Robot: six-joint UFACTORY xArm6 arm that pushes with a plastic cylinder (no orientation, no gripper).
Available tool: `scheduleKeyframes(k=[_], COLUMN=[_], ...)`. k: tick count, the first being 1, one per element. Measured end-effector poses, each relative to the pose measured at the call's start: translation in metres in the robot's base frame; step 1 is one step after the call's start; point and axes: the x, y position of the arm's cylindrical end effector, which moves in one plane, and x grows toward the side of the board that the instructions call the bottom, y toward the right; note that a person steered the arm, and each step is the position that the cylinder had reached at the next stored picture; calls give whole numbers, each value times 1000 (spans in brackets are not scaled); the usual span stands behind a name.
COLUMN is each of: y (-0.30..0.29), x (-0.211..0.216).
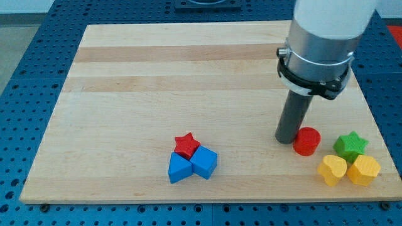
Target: Push the red circle into the yellow heart
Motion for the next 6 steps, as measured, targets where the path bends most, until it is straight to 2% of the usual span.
scheduleKeyframes(k=[2,4,5,6], y=[-7,11,11,4], x=[-23,10,13,-19])
